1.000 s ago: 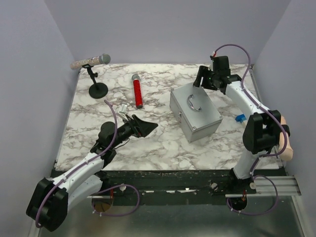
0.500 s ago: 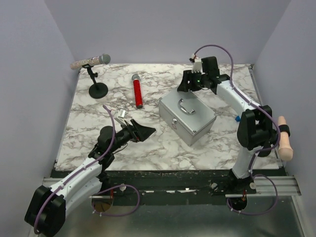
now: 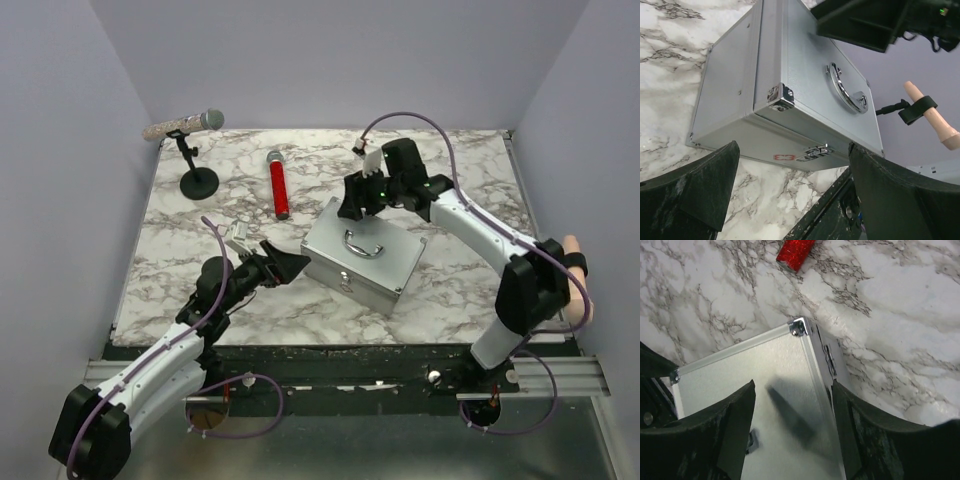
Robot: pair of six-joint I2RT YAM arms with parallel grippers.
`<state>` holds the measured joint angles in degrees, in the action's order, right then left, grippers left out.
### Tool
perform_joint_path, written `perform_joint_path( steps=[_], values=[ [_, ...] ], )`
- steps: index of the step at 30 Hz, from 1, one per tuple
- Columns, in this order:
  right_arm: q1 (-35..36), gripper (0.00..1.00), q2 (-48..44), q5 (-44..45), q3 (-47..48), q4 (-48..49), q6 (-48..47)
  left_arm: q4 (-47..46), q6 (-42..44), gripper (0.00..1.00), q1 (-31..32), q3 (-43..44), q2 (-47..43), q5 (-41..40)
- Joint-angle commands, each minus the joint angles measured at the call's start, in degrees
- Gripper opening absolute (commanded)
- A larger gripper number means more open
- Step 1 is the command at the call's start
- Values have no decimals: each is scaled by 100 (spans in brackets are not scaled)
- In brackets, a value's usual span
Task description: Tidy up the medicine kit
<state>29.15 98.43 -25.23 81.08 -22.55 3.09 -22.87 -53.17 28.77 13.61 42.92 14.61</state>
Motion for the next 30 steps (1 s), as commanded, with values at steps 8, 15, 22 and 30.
perform_joint_path(
  steps=[8, 15, 22, 30],
  values=[
    [661, 64, -3609, 1293, -2084, 338, 1228, 733, -36, 99, 14, -68, -528, -433],
    [1602, 24, -4639, 2074, -3571, 67, 1466, 346, 403, 95, 32, -271, -1172, -118],
    [1875, 19, -5316, 1953, -4170, -48, 1589, 12, 254, 94, 137, -227, -478, 297],
    [2130, 13, -5237, 3014, -4486, -479, 1931, -586, 193, 93, 488, -122, 365, 305]
  ],
)
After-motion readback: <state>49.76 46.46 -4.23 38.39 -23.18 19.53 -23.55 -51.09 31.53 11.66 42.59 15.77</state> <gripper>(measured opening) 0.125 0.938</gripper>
